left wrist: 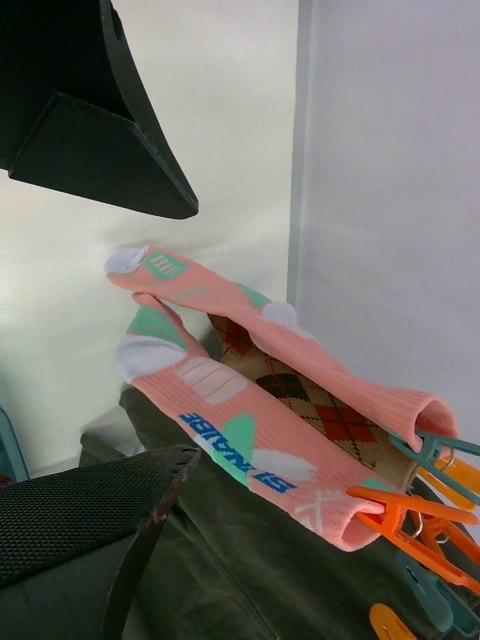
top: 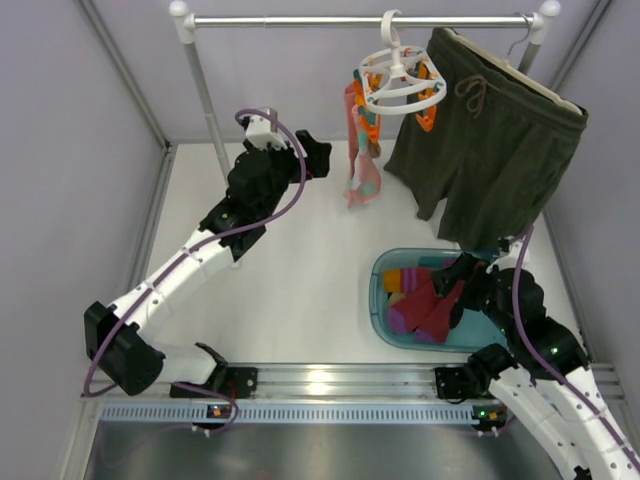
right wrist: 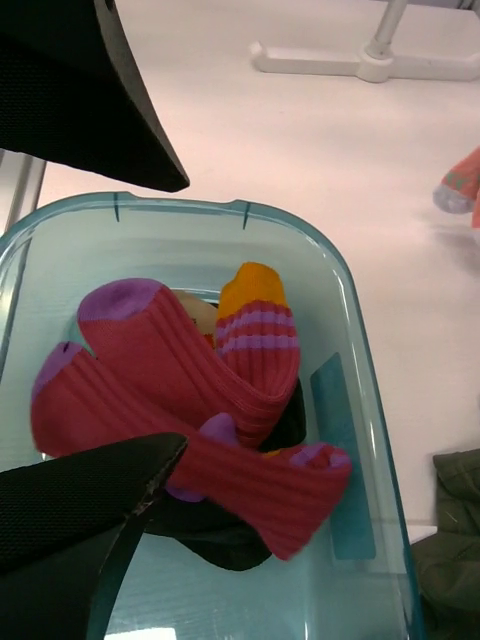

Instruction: Remove the socks clipped to the hanger

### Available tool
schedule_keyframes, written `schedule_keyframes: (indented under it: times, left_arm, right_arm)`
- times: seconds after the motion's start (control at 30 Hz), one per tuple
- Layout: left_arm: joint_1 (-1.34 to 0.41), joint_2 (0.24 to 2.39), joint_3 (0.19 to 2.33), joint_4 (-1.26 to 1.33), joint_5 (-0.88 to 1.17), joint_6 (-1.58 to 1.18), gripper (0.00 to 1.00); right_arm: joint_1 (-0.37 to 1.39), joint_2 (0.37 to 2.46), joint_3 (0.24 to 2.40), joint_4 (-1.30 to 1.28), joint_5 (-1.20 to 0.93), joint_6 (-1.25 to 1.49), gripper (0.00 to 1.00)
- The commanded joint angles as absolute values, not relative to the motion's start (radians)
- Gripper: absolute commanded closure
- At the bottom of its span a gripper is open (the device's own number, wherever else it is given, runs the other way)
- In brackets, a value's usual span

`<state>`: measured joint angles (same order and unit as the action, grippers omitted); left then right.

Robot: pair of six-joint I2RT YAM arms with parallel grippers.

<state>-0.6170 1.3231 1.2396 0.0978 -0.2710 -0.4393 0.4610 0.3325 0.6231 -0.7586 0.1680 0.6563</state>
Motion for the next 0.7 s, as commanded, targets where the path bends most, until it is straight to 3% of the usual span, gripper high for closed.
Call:
schedule_keyframes:
  times: [0.0,0.13,0.3,0.5,0.6,0.67]
  left_arm:
    - [-0.615,1.278,1.269,0.091,-0.285,-0.407,0.02]
    - [-0.615,1.272,1.276,0.072,-0.270,-0.387,0.02]
    - [-0.614,1.250,1.290,0.009,-0.239,-0.391,0.02]
    - [-0.614,1.186,1.252,-0.031,-0.236,-0.410,0.02]
    - [-0.615,1.160,1.253,-0.055,-0.244,-0.402,0.02]
    - [-0.614,1.143,1.256,-0.066,-0.229,-0.400,0.02]
  right_arm:
    - [0.474,0.342,0.684,-0.785,0.149,0.626,0.01]
    - [0.472,0.429,0.735,-0.681,0.063,0.514,0.01]
    - [0.472,0.616,0.609,-0.002,-0.303,0.492,0.01]
    - [0.538,1.004,0.764,0.294,-0.145,0.355,0.02]
    - [0.586,1.168,0.851,0.423,-0.058,0.296,0.16]
    - [0.592,1.251,0.902,0.524,-0.009,0.261,0.19]
